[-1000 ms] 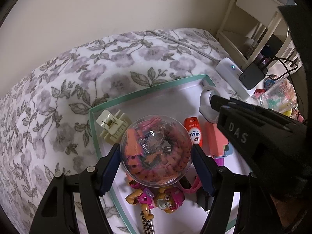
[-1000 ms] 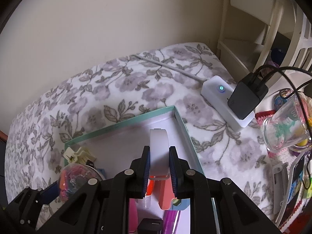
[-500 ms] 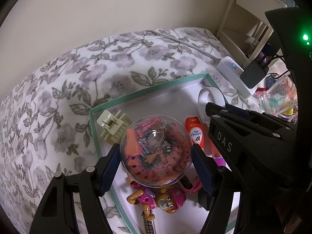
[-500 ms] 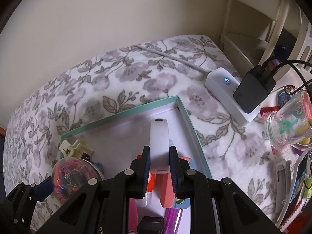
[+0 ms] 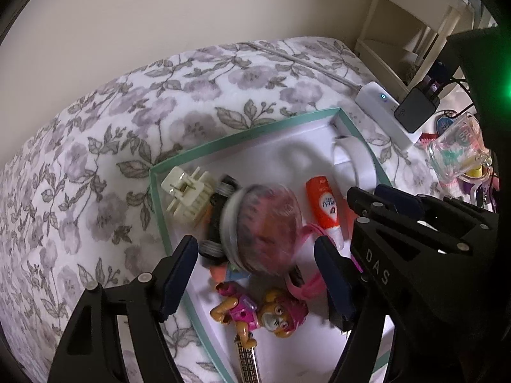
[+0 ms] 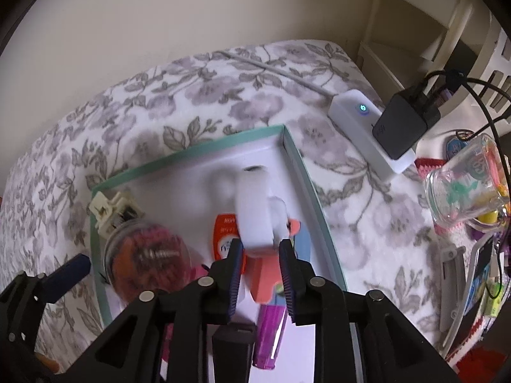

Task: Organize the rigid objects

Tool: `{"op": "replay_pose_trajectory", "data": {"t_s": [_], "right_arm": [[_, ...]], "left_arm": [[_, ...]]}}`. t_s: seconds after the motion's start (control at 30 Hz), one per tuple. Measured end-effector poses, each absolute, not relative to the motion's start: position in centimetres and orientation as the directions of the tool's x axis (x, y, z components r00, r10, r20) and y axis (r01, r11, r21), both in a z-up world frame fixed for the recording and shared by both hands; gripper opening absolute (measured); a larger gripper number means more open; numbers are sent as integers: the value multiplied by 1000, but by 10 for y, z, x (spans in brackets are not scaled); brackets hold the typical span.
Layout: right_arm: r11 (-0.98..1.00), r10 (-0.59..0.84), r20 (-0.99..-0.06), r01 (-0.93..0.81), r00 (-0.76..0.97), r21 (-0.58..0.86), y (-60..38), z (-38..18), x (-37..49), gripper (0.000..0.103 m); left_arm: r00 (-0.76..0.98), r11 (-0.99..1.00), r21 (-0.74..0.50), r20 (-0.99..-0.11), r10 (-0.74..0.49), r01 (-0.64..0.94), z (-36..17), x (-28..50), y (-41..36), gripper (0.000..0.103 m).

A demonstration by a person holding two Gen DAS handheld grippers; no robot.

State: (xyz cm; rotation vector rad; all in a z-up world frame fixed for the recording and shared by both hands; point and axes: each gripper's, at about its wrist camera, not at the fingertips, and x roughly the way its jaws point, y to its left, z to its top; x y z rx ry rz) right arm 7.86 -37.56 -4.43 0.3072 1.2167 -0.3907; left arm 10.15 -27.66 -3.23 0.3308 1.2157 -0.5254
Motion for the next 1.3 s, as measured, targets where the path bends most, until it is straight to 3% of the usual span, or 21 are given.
{"op": "replay_pose_trajectory", "data": {"t_s": [0.17,0.27,0.37,0.6,0.97,1.3], "right_arm": [[886,-131,-949,464,288,19,-375,-41,71,38],[880,-118,-948,473,297,39,-375,-37,65,48],[875,-103,-945,480,312,63,-372,-30,58,50],[880,-91,-924,464,371,99,-353,-2,39,62],[884,-88,-889,446,450,139,-323,30,-5,63],[907,-64,-845,384,530,172,-283,50,-42,63]], "left_arm": [[247,846,-36,-949,-196,532,-27,99,-267,82],[250,851,-29,-950,-186,524,-22,94,-259,82],[260,855,-18,-949,-177,519,-16,89,-247,82],[373,903,70,-922,-103,423,5,83,-203,82],[521,965,141,-854,7,219,28,49,-121,82],[598,970,168,-801,30,176,46,11,-90,82]]}}
